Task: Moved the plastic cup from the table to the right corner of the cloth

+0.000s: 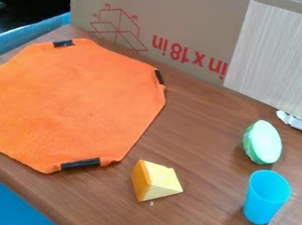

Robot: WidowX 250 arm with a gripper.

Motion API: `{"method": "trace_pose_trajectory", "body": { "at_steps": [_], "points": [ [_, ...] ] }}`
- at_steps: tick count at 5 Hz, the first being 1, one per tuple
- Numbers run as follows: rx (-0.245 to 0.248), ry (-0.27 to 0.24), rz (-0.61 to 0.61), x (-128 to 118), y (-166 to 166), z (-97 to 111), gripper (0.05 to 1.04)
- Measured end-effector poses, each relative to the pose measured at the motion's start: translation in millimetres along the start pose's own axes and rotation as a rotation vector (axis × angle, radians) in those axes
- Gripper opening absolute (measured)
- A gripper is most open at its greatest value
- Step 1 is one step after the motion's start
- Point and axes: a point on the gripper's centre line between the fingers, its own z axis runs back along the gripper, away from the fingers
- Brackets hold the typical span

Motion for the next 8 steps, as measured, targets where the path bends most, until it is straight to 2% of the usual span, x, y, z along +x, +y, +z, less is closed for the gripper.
{"method": "trace_pose_trajectory", "body": {
  "at_steps": [1, 2, 3, 4, 5, 6, 7, 8],
  "points": [
    [-0.040, 0.020, -0.003, -1, 0, -12, 1.000],
    [-0.197, 0.086, -0.105, -3, -14, -42, 1.000],
    [-0.060, 0.103, -0.061, -8, -27, -57, 1.000],
    [-0.043, 0.031, -0.100, -3, -57, -60, 1.000],
    [-0.038, -0.022, -0.157, 10, -96, -65, 1.000],
    [-0.101, -0.038, -0.211, 24, -139, -62, 1.000],
    [-0.131, -0.057, -0.282, 36, -189, -59, 1.000],
    [-0.115, -0.064, -0.343, 46, -236, -62, 1.000]
  ]
}}
